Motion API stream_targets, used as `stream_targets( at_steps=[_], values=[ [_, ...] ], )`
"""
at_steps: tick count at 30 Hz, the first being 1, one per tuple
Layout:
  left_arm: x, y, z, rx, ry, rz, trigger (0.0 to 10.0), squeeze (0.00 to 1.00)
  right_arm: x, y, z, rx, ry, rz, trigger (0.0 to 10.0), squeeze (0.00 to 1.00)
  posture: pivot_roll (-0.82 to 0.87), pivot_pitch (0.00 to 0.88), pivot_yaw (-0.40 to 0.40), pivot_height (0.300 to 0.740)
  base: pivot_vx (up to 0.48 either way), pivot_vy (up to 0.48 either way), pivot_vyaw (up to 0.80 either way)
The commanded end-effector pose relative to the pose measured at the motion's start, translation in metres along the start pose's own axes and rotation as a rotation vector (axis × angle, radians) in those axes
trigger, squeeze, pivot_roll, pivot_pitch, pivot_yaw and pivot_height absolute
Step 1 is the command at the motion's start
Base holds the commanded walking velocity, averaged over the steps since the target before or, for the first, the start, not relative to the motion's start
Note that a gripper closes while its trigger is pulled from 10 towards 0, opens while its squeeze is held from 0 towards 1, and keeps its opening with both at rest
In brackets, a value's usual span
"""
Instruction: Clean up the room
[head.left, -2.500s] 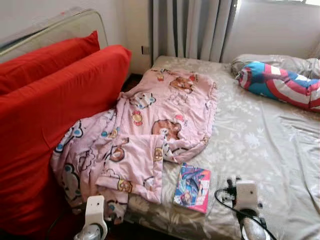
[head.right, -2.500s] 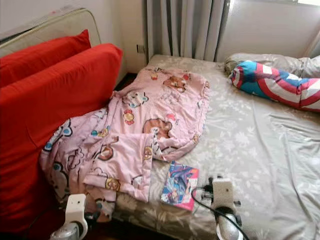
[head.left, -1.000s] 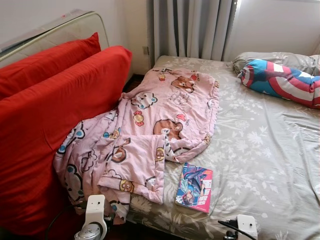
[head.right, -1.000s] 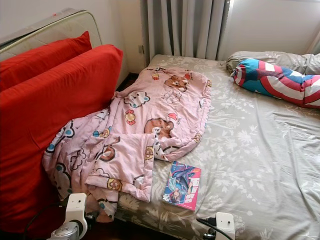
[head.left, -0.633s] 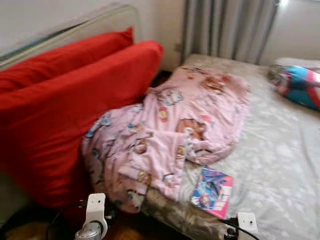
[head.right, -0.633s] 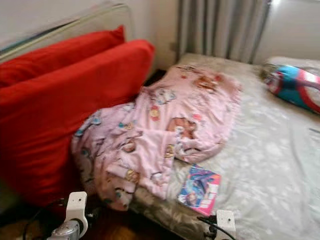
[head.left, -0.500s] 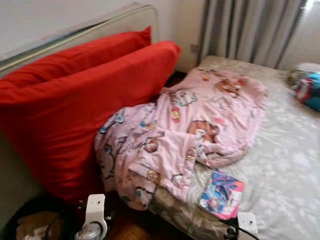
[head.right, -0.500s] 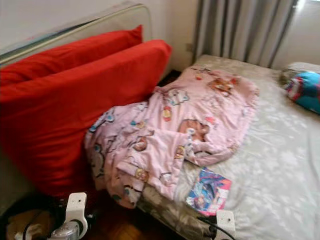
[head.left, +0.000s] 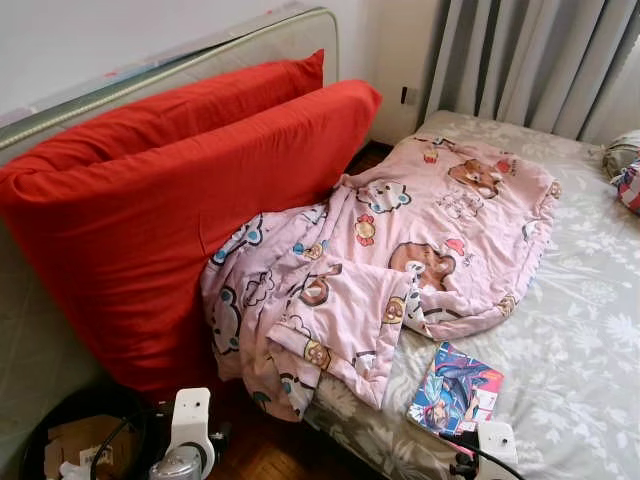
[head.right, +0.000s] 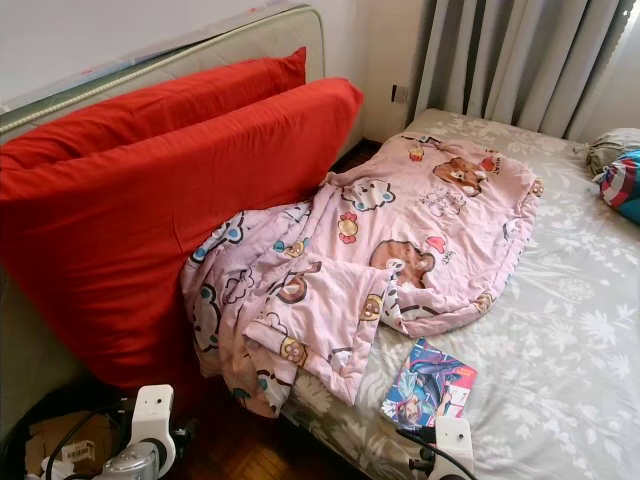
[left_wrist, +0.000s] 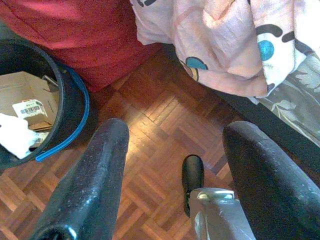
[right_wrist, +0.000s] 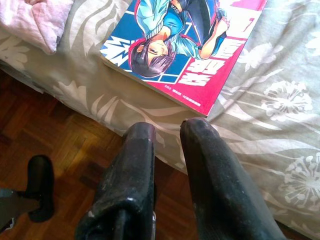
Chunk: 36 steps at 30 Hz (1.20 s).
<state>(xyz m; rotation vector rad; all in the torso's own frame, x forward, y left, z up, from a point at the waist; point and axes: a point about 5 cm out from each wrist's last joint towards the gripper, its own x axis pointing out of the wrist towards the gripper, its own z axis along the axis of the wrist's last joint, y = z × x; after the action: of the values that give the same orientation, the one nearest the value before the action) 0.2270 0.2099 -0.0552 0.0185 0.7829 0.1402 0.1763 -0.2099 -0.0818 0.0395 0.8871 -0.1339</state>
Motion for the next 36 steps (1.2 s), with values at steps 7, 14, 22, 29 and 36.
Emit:
stream_targets(
  at_steps=[7, 14, 22, 29, 36],
  values=[
    [-0.0007, 0.0023, -0.003, 0.003, 0.009, 0.002, 10.0, 0.0, -0.0004, 0.001, -0.0031, 0.051, 0.01, -0.014, 10.0, 0.0, 0.04, 0.0, 0.014, 0.74, 0.0, 0.0, -0.33],
    [-0.0008, 0.002, -0.0037, 0.003, 0.012, -0.004, 10.0, 0.0, -0.0005, 0.0007, -0.0027, 0.03, 0.005, -0.014, 10.0, 0.0, 0.05, 0.0, 0.013, 0.74, 0.0, 0.0, -0.33],
    [-0.0008, 0.0018, -0.0036, 0.001, 0.013, -0.008, 10.0, 0.0, -0.0004, 0.0013, -0.0019, 0.031, 0.0, -0.006, 10.0, 0.0, 0.05, 0.0, 0.013, 0.74, 0.0, 0.0, 0.0],
    [-0.0007, 0.0019, -0.0033, 0.001, 0.013, -0.008, 10.0, 0.0, -0.0003, 0.0013, -0.0018, 0.031, 0.002, -0.009, 10.0, 0.0, 0.04, 0.0, 0.014, 0.74, 0.0, 0.0, 0.0],
    [-0.0006, 0.0017, -0.0031, -0.001, 0.012, -0.01, 10.0, 0.0, -0.0002, 0.0012, -0.0015, 0.031, 0.0, -0.007, 10.0, 0.0, 0.04, 0.0, 0.014, 0.74, 0.223, 0.0, 0.0]
  ],
)
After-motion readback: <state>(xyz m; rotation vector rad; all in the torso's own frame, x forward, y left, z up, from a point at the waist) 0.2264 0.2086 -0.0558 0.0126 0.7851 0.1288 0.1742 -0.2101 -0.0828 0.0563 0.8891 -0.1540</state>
